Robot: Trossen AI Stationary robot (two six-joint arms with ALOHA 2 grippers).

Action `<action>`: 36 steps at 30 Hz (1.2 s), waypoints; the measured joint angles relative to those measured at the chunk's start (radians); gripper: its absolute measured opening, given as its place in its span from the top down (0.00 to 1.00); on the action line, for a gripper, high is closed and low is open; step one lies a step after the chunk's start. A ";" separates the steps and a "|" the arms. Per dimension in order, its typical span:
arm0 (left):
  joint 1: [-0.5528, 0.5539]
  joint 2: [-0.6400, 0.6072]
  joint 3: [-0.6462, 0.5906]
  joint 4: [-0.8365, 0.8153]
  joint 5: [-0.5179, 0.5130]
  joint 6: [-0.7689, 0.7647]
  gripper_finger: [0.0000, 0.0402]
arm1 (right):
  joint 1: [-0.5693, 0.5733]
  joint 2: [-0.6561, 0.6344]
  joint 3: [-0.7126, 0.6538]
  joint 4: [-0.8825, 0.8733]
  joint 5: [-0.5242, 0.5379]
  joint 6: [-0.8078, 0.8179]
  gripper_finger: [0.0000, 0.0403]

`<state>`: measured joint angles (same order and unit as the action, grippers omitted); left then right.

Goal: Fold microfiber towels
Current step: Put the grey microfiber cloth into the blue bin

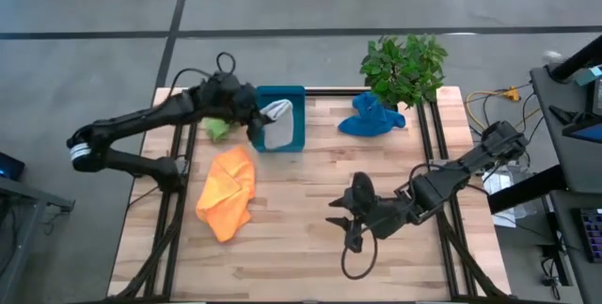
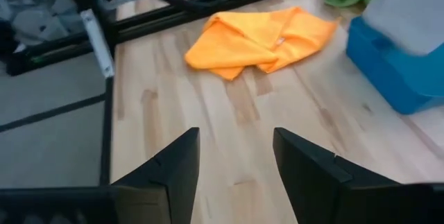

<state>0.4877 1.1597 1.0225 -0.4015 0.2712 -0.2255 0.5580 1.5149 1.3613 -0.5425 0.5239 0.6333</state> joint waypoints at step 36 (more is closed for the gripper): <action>0.382 0.717 0.242 0.097 0.360 0.337 0.95 | -0.202 0.001 -0.002 -0.002 0.081 0.174 0.57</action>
<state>0.8696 1.8771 1.2645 -0.3049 0.6312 0.1111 0.3564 1.5154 1.3594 -0.5441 0.6044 0.8069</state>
